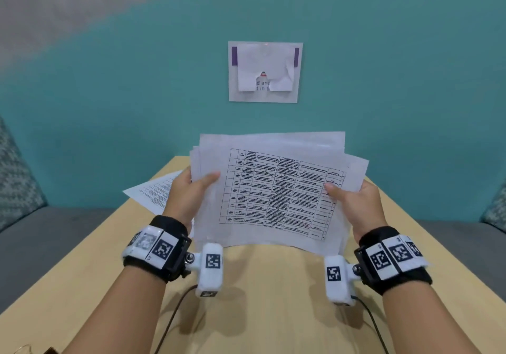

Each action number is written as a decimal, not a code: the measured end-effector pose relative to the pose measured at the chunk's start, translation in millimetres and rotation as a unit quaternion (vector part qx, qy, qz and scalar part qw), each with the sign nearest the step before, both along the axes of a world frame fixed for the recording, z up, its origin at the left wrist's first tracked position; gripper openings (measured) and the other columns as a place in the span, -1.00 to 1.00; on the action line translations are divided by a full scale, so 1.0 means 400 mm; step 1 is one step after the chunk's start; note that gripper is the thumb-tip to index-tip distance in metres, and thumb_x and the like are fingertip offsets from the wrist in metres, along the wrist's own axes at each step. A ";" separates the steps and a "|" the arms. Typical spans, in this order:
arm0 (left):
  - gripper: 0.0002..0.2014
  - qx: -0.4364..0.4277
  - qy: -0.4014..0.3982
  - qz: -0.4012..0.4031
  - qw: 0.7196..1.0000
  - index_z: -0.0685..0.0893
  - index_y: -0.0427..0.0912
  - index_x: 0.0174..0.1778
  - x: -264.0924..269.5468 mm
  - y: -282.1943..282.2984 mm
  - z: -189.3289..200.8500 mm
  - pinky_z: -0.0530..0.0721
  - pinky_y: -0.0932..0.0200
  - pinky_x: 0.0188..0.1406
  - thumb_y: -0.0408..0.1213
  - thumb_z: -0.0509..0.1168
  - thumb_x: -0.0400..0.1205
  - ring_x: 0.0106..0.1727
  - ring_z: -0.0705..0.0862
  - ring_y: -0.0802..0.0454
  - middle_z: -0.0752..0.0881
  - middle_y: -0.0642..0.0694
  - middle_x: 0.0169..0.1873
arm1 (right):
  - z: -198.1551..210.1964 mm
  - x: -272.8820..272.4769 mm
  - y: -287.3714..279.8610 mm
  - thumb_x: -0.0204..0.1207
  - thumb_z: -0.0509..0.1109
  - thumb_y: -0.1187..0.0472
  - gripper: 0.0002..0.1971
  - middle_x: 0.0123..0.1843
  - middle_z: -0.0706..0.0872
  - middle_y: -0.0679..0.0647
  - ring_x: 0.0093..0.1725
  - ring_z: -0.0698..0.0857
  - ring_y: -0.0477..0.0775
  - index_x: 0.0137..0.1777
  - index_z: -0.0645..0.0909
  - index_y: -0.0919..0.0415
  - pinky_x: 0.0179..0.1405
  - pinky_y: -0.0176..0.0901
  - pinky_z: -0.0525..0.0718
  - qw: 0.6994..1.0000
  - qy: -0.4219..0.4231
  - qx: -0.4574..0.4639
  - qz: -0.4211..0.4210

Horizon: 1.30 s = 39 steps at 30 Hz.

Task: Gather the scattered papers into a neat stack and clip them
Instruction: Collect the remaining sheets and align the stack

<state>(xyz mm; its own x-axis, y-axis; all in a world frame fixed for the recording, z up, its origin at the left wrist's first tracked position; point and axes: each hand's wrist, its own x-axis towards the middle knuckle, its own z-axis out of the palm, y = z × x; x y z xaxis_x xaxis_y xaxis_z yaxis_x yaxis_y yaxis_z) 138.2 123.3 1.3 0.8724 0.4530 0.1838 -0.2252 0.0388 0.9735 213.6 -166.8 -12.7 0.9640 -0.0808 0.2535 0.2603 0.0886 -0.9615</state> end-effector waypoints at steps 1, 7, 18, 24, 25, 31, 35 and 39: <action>-0.73 -0.008 -0.021 0.009 1.000 0.76 -0.13 0.28 -0.004 0.001 0.010 0.78 -0.07 0.15 -0.17 0.45 0.68 0.15 0.85 -0.11 0.87 -0.11 0.15 | -0.003 0.000 0.000 0.54 0.51 0.43 -0.81 -0.07 0.88 0.01 0.02 0.85 0.18 -0.08 0.78 0.09 0.20 0.24 0.76 1.000 0.001 0.000 -0.001; -0.67 -0.019 -0.084 0.055 0.995 0.75 0.10 -0.32 -0.015 0.001 0.069 0.60 -0.12 0.31 0.28 0.52 0.42 0.09 0.71 -0.08 0.79 -0.03 -0.03 | -0.007 0.006 -0.008 0.53 0.53 0.40 -0.84 0.01 0.89 0.10 0.07 0.85 0.24 -0.04 0.79 0.11 0.24 0.34 0.74 1.000 0.008 -0.011 0.006; -0.90 0.056 -0.185 0.131 0.972 0.75 -0.03 -0.12 -0.009 -0.006 0.072 0.65 0.37 -0.17 -0.33 0.46 0.67 -0.30 0.69 0.29 0.78 0.10 -0.28 | -0.004 0.004 -0.007 0.53 0.53 0.40 -0.83 0.03 0.90 0.11 0.07 0.85 0.23 0.02 0.80 0.14 0.22 0.33 0.75 1.000 0.016 -0.013 0.014; -0.83 0.035 -0.152 0.115 0.981 0.65 0.01 -0.18 -0.018 -0.012 0.081 0.46 0.12 -0.23 -0.30 0.46 0.65 -0.27 0.50 0.00 0.66 -0.14 -0.30 | -0.002 0.001 -0.008 0.54 0.52 0.39 -0.82 0.03 0.89 0.06 0.07 0.85 0.18 0.03 0.79 0.12 0.24 0.27 0.74 0.999 0.023 -0.019 0.015; -0.83 0.038 -0.151 0.114 0.981 0.65 0.02 -0.18 -0.019 -0.011 0.080 0.45 0.08 -0.18 -0.30 0.47 0.65 -0.22 0.49 -0.04 0.65 -0.20 -0.26 | -0.002 0.001 -0.008 0.54 0.51 0.39 -0.82 0.02 0.89 0.05 0.07 0.85 0.17 0.03 0.80 0.11 0.23 0.25 0.74 0.999 0.024 -0.021 0.015; -0.78 0.046 -0.106 0.125 0.985 0.61 -0.02 -0.19 -0.025 -0.008 0.082 0.41 0.21 -0.38 -0.44 0.40 0.65 -0.31 0.45 0.01 0.57 -0.04 -0.36 | 0.001 -0.009 -0.011 0.55 0.51 0.38 -0.83 -0.02 0.90 0.02 0.04 0.86 0.13 0.04 0.80 0.12 0.19 0.20 0.76 0.999 0.028 -0.030 0.004; -0.87 0.087 -0.092 0.125 0.984 0.65 -0.10 -0.11 -0.042 0.002 0.103 0.39 0.17 -0.39 -0.43 0.40 0.62 -0.23 0.45 -0.06 0.58 -0.23 -0.27 | 0.025 -0.025 -0.007 0.57 0.49 0.39 -0.83 -0.17 0.88 -0.09 -0.11 0.85 -0.01 -0.09 0.77 0.08 0.11 0.08 0.78 0.998 -0.008 -0.054 -0.017; -0.79 0.186 -0.080 0.123 0.971 0.71 -0.12 -0.03 -0.076 0.005 0.140 0.52 0.22 -0.25 -0.10 0.53 0.57 -0.21 0.62 0.03 0.77 -0.09 -0.17 | 0.094 -0.052 -0.008 0.56 0.50 0.38 -0.79 -0.31 0.85 -0.19 -0.22 0.84 -0.18 -0.20 0.74 0.05 -0.03 -0.07 0.75 0.989 -0.099 -0.095 -0.054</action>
